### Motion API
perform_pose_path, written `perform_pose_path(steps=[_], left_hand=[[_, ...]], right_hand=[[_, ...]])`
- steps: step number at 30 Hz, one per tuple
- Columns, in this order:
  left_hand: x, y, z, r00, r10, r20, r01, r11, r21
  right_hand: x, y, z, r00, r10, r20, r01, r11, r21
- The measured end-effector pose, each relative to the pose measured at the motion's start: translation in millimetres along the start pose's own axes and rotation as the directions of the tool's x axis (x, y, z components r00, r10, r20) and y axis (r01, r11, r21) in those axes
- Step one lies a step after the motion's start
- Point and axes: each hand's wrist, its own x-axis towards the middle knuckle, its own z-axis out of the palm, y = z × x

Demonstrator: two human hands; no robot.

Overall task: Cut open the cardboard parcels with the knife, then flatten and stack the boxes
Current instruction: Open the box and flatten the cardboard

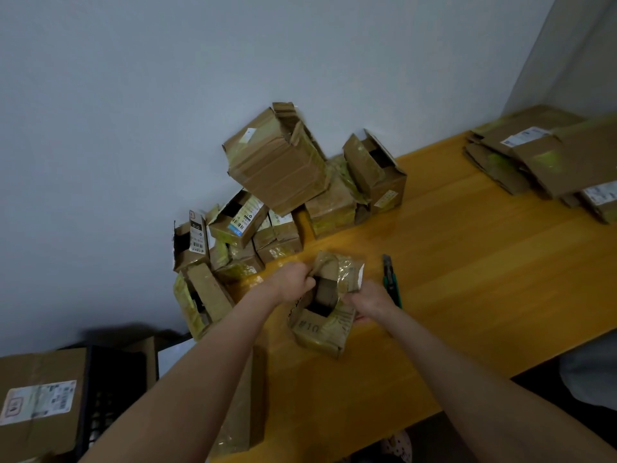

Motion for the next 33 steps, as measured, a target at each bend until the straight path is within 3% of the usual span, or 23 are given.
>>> perform_pose_path(steps=[3,5,7,9,13,17,19,21,23,26,28,30,32,33], left_hand=[[-2.1,-10.9,1.6,0.999,-0.042,0.007,0.043,0.969,-0.245],[-7.8,-20.7,3.9,0.995,-0.101,0.02,0.097,0.855,-0.509],[-11.3,-20.7,7.2,0.993,-0.118,-0.004,0.091,0.788,-0.609],[-8.6,-10.3,10.0,0.992,-0.117,-0.055,0.066,0.824,-0.562],[-5.6,9.8,12.0,0.973,-0.119,-0.199,0.066,0.964,-0.257],[-13.3,21.6,10.8,0.963,-0.096,-0.25,0.001,0.935,-0.356],[-18.0,22.5,6.7,0.954,-0.126,-0.272,-0.003,0.903,-0.429],[-20.2,15.4,1.1,0.943,-0.179,-0.28,0.03,0.885,-0.465],[-23.8,5.1,-5.7,0.939,-0.229,-0.255,0.041,0.814,-0.579],[-33.0,-1.9,-16.6,0.943,-0.233,-0.239,-0.017,0.68,-0.733],[-35.9,-1.6,-20.0,0.948,-0.213,-0.235,-0.048,0.636,-0.77],[-36.4,-0.8,-20.4,0.96,-0.178,-0.215,-0.067,0.603,-0.795],[-34.7,0.8,-20.5,0.968,-0.119,-0.221,-0.106,0.605,-0.789],[-34.5,3.3,-21.4,0.968,-0.095,-0.234,-0.124,0.628,-0.768]], right_hand=[[-3.2,0.6,-5.8,1.0,0.005,0.015,-0.005,1.0,-0.014],[-3.8,4.1,-12.0,1.0,-0.009,0.024,0.009,1.0,-0.01],[-4.0,7.5,-13.9,1.0,-0.014,0.018,0.014,1.0,-0.027],[-2.6,6.0,-8.6,0.999,-0.035,-0.02,0.032,0.991,-0.131],[-7.4,-8.2,5.2,0.982,-0.039,-0.185,-0.015,0.959,-0.284],[-16.0,-19.8,-4.4,0.942,0.079,-0.327,-0.202,0.911,-0.36],[-13.8,-22.4,-10.8,0.954,0.026,-0.299,-0.153,0.9,-0.409],[-12.2,-24.7,-18.1,0.974,-0.068,-0.217,-0.004,0.949,-0.314],[-12.4,-24.6,-28.1,0.976,-0.066,-0.205,0.06,0.998,-0.034],[-14.7,-17.8,-40.9,0.987,0.042,-0.155,0.024,0.917,0.399],[-19.6,-14.8,-43.9,0.992,0.051,-0.116,0.012,0.872,0.489],[-23.1,-14.9,-47.8,0.974,0.014,-0.227,0.072,0.928,0.365],[-25.9,-17.6,-53.5,0.923,-0.068,-0.38,0.066,0.998,-0.02],[-29.7,-20.2,-54.9,0.889,-0.139,-0.436,0.037,0.971,-0.235]])
